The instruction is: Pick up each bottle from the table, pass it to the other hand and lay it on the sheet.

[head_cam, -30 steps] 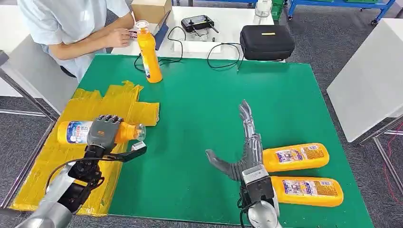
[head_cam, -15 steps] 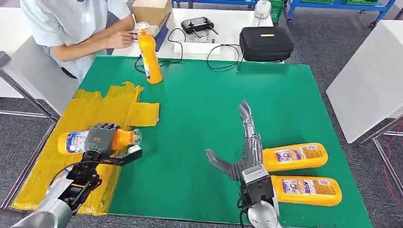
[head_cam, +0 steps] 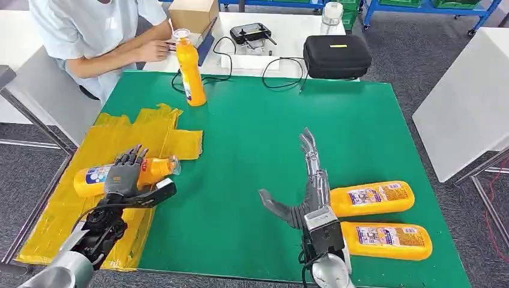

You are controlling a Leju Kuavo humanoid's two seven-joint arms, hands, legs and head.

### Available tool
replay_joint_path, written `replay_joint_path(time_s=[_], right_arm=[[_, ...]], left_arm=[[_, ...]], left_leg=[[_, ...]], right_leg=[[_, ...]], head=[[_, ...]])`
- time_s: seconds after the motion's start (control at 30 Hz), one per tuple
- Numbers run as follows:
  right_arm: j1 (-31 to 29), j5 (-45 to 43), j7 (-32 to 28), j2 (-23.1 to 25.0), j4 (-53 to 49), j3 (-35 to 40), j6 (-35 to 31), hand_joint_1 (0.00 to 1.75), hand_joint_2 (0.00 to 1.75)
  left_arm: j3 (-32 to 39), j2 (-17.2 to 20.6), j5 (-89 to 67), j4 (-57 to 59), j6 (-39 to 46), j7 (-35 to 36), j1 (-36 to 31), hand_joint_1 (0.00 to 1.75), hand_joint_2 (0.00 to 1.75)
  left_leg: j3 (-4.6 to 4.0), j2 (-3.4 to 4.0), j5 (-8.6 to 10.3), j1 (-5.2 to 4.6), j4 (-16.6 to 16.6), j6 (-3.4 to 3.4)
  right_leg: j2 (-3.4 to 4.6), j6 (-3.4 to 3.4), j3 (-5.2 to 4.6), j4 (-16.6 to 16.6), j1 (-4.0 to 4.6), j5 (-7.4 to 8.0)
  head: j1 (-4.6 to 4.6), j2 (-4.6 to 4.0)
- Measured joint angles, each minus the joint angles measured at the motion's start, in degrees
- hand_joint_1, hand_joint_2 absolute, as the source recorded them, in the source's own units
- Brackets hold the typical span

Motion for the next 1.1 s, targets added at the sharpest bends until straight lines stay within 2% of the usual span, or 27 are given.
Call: replay_joint_path(time_s=[0.1, 0.13, 0.43, 0.7, 0.8, 0.87, 0.97, 1.03, 1.1], right_arm=[[0.0, -0.1, 0.0, 0.0, 0.2, 0.0, 0.0, 0.0, 1.75], [0.0, -0.2, 0.0, 0.0, 0.3, 0.0, 0.0, 0.0, 1.75], [0.0, -0.4, 0.0, 0.0, 0.6, 0.0, 0.0, 0.0, 1.75], [0.0, -0.4, 0.0, 0.0, 0.8, -0.1, 0.0, 0.0, 1.75], [0.0, -0.4, -0.1, 0.0, 0.9, -0.1, 0.0, 0.0, 1.75], [0.0, -0.6, -0.3, -0.1, 1.0, -0.1, -0.1, 0.0, 1.75], [-0.1, -1.1, -1.1, -0.1, 1.2, 0.0, 0.3, 0.0, 1.75], [-0.2, -1.3, -1.5, -0.1, 1.4, 0.0, 0.5, 0.0, 1.75], [-0.3, -1.3, -1.5, -0.1, 1.6, -0.1, 0.9, 0.0, 1.75]], left_arm=[[0.6, -0.3, 1.5, 0.0, -0.3, -1.3, 0.1, 0.0, 1.75], [0.8, -0.3, 2.5, 0.0, -0.6, -2.0, 0.1, 0.0, 0.0], [2.2, -1.1, 14.9, -3.0, -5.4, -10.6, 2.0, 0.0, 0.0], [2.8, -1.8, 16.3, -4.8, -6.1, -11.6, 3.3, 0.0, 0.0], [3.6, -2.1, 21.5, -6.2, -8.5, -15.4, 4.0, 0.0, 0.0], [4.4, -2.3, 30.4, -8.9, -14.6, -20.6, 5.3, 0.0, 0.0], [6.5, -2.8, 49.5, -16.2, -31.8, -29.5, 9.3, 0.0, 0.0], [7.6, -3.1, 58.6, -22.6, -40.4, -31.2, 13.1, 0.0, 0.0], [8.8, -3.8, 64.0, -28.4, -45.1, -31.2, 15.5, 0.0, 0.0]], left_leg=[[-0.01, 0.0, 0.0, 0.0, 0.0, 0.0], [0.0, 0.0, 0.0, 0.0, 0.0, 0.0], [-0.02, -0.04, 0.0, 0.0, 0.0, 0.0], [-0.01, -0.03, 0.05, 0.03, 0.0, 0.01], [-0.01, -0.03, 0.05, 0.03, 0.0, 0.01], [-0.02, -0.02, 0.05, 0.02, 0.0, 0.01], [-0.14, 0.02, 0.05, 0.02, 0.0, 0.01], [-0.32, 0.1, 0.05, 0.02, 0.0, 0.01], [-0.41, 0.08, 0.05, 0.0, 0.0, 0.02]], right_leg=[[0.0, 0.0, 0.0, 0.0, 0.0, 0.0], [0.0, 0.0, -0.01, 0.0, 0.0, 0.0], [-0.05, 0.0, -0.01, 0.0, 0.0, -0.01], [-0.04, 0.0, -0.02, 0.0, 0.03, 0.01], [-0.04, 0.0, -0.02, 0.0, 0.02, 0.01], [-0.05, 0.0, -0.03, 0.0, 0.02, 0.0], [0.0, 0.01, -0.14, 0.0, 0.01, 0.0], [0.08, 0.04, -0.41, 0.0, 0.0, 0.06], [0.06, 0.05, -0.45, 0.0, 0.0, 0.07]], head=[[-0.02, 0.0], [0.0, 0.0], [0.0, 0.0], [0.0, 0.0], [0.0, 0.0], [-0.02, 0.0], [0.0, 0.0], [0.0, 0.0], [0.04, 0.0]])
